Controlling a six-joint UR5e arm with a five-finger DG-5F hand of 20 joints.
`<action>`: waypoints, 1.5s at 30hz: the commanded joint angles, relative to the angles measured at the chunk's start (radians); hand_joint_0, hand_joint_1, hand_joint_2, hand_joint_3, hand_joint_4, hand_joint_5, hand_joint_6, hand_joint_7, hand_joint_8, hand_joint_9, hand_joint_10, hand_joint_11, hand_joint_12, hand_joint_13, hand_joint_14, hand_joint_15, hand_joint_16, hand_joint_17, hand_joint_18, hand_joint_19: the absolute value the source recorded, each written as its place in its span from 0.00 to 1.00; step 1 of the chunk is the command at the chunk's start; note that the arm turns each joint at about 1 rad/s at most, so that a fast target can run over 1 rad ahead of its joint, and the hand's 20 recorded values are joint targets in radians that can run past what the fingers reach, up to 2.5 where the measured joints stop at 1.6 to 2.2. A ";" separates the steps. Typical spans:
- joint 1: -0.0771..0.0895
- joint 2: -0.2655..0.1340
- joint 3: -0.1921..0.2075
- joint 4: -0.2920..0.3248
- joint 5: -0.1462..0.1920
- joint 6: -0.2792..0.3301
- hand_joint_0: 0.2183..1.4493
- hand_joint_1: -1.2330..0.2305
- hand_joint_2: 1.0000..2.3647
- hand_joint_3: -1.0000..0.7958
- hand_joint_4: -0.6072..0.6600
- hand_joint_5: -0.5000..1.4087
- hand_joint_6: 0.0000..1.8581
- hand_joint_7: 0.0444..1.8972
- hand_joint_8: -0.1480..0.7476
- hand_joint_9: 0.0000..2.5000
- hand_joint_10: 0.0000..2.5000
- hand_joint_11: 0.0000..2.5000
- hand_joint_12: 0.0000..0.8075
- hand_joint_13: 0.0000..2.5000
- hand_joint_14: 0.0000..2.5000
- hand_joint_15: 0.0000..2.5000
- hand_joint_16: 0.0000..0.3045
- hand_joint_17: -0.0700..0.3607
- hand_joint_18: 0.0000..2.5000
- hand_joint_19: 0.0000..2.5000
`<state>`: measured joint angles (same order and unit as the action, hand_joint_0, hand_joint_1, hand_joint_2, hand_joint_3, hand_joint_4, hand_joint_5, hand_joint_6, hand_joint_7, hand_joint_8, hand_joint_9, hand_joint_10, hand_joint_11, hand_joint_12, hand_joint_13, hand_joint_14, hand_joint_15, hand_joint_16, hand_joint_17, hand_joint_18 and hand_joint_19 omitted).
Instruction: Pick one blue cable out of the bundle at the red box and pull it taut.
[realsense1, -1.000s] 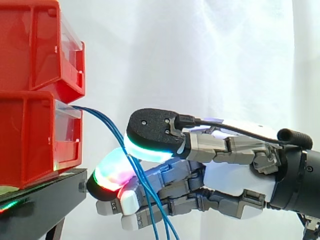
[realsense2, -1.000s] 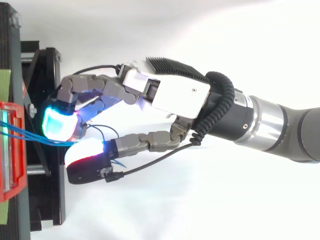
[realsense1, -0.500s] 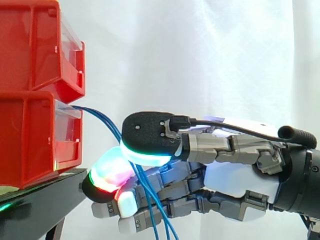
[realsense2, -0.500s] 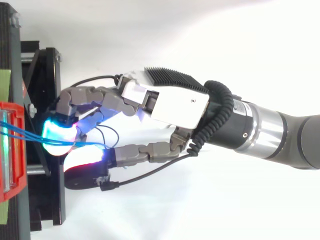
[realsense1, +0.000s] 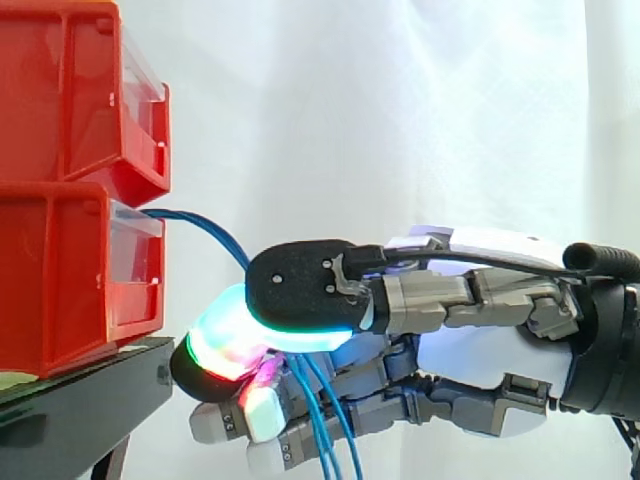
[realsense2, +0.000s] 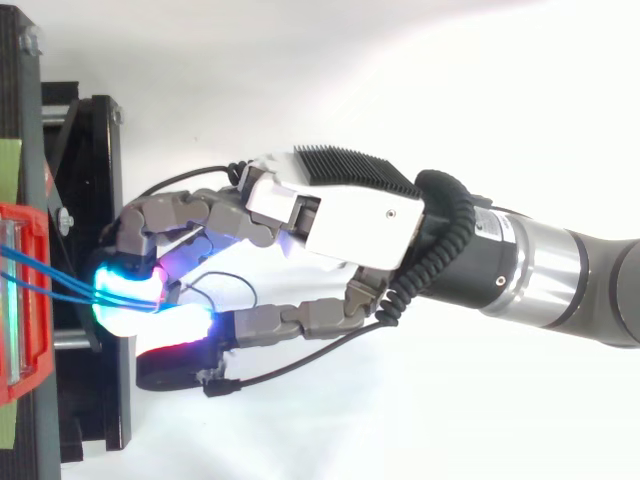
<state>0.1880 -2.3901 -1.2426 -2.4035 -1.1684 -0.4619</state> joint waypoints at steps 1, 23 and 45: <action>0.002 0.003 0.000 -0.013 0.000 -0.003 0.32 0.30 0.01 0.45 0.63 0.19 0.36 0.61 0.58 0.32 0.01 0.32 0.52 0.20 0.00 0.08 0.19 0.46 0.24 0.14; 0.004 0.002 0.000 -0.011 -0.002 0.002 0.28 0.45 0.01 0.39 0.71 0.21 0.27 0.62 0.58 0.33 0.01 0.29 0.53 0.20 0.00 0.08 0.19 0.47 0.23 0.15; -0.015 0.002 -0.001 0.000 -0.008 -0.003 0.30 0.40 0.01 0.44 0.69 0.21 0.27 0.67 0.59 0.33 0.01 0.30 0.52 0.20 0.00 0.08 0.19 0.47 0.24 0.15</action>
<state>0.1738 -2.3883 -1.2439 -2.4011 -1.1752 -0.4644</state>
